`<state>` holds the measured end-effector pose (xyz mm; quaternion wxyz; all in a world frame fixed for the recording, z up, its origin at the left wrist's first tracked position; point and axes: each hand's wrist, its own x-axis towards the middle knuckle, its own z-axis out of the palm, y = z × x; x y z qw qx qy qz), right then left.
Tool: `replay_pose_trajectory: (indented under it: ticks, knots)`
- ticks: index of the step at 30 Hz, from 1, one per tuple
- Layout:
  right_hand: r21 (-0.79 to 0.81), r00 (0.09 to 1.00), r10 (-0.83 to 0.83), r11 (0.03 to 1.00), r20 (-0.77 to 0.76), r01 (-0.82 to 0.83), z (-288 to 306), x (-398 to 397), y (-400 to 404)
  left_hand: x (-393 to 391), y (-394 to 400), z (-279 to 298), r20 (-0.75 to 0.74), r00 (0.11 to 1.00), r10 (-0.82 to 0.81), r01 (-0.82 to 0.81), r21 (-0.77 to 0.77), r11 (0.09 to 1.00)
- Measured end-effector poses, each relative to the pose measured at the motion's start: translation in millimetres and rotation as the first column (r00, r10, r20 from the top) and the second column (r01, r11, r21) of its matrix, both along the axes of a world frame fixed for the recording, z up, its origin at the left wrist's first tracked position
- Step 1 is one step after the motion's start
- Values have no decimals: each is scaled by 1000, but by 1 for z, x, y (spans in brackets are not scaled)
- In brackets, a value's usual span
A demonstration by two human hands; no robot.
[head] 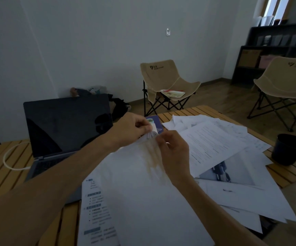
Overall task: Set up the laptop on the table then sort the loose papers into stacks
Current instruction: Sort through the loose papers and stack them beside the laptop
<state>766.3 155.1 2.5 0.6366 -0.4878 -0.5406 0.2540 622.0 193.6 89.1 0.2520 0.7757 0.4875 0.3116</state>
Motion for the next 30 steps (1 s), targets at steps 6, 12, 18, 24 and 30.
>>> replay_pose_trajectory:
  ticks: [6,12,18,24,30]
  knots:
    - [-84,998,40,996,56,-35,-15,3,8,-6,11,-13,-80,996,-44,41,-42,998]
    - [-78,995,56,996,85,-49,-17,6,8,-8,13,-13,-201,973,-109,102,-48,994]
    - [-180,995,84,981,45,-74,-21,16,3,-20,16,-10,-117,993,-16,14,-18,1000]
    - [-174,995,50,984,89,-34,-23,24,-3,-30,19,-12,-9,996,88,-88,-46,995]
    - [-163,990,18,987,142,5,-25,32,-5,-40,20,-13,28,989,146,-144,-52,988]
